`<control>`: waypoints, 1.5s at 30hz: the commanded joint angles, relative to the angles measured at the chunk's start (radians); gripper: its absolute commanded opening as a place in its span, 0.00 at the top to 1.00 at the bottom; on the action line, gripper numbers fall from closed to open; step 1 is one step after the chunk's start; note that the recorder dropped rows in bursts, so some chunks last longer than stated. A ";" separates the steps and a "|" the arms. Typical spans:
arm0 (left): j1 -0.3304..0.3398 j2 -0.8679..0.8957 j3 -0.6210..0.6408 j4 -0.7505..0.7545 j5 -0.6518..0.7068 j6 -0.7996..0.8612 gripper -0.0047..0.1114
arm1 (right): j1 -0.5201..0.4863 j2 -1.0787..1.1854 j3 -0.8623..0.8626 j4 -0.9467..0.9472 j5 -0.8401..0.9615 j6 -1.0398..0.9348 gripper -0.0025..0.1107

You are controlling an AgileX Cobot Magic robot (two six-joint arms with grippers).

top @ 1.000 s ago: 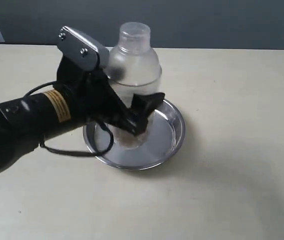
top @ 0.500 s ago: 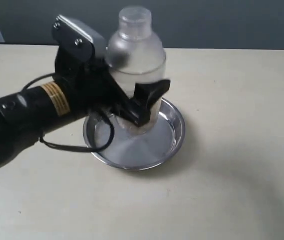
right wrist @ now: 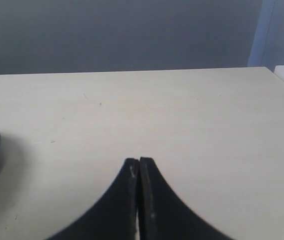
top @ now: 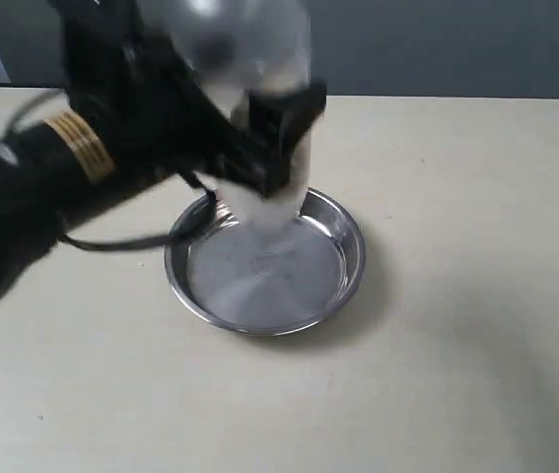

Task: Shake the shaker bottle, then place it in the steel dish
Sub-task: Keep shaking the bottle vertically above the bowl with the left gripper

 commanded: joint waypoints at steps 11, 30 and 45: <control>-0.012 -0.142 -0.091 0.146 0.018 -0.022 0.96 | -0.004 -0.004 0.001 -0.003 -0.014 -0.001 0.98; -0.015 0.059 -0.011 -0.007 0.030 0.009 0.96 | -0.004 -0.004 0.001 -0.003 -0.011 -0.001 0.98; 0.000 -0.002 -0.058 0.053 -0.100 -0.013 0.96 | -0.004 -0.004 0.001 -0.003 -0.013 -0.001 0.98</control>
